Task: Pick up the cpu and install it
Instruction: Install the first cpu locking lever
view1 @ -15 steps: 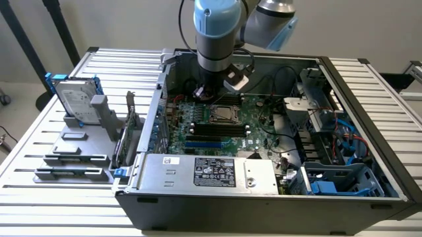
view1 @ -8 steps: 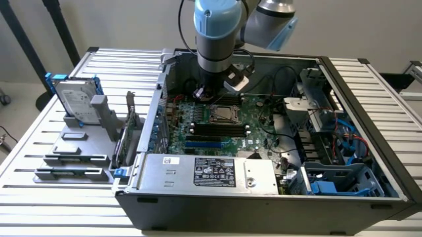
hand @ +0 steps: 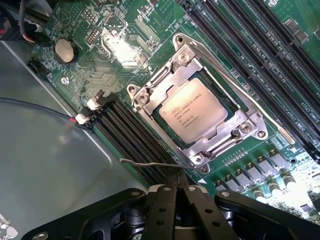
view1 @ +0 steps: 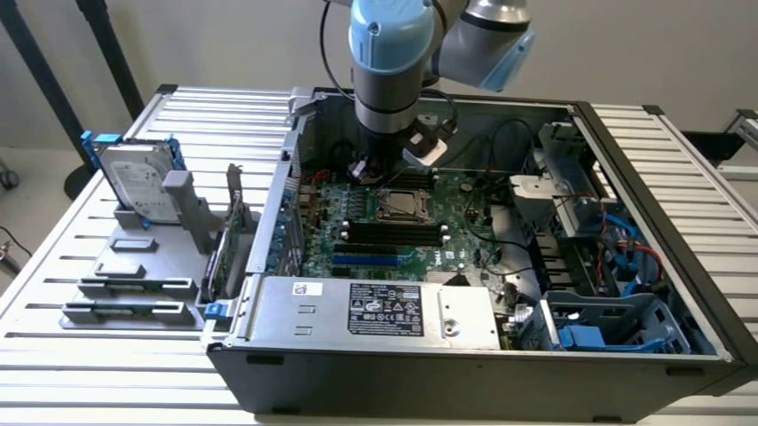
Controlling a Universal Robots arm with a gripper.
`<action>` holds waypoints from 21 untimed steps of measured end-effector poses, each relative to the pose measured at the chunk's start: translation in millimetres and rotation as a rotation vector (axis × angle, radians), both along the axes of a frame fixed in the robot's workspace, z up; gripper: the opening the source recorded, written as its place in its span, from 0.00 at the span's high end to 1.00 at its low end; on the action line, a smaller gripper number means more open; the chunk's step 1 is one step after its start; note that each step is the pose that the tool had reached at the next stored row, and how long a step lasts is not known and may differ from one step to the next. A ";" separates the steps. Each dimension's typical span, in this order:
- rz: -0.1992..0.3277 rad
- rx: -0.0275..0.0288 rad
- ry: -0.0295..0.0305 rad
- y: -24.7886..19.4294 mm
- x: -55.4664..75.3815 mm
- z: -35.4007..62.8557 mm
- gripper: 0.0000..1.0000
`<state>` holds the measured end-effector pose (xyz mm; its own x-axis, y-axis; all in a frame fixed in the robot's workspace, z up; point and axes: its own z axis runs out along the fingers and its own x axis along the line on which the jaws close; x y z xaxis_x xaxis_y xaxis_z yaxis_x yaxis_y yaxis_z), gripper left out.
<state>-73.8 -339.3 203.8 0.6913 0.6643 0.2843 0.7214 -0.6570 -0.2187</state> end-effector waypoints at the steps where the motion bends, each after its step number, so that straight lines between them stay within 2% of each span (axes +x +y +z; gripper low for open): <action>1: 0.001 -0.0003 -0.0002 0.0 0.1 -0.6 0.89; 21: 0.028 -0.0026 -0.0006 0.0 11.8 -6.3 0.89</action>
<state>-62.1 -339.3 197.5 0.6719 0.6844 0.2830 0.7400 -0.6368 -0.2166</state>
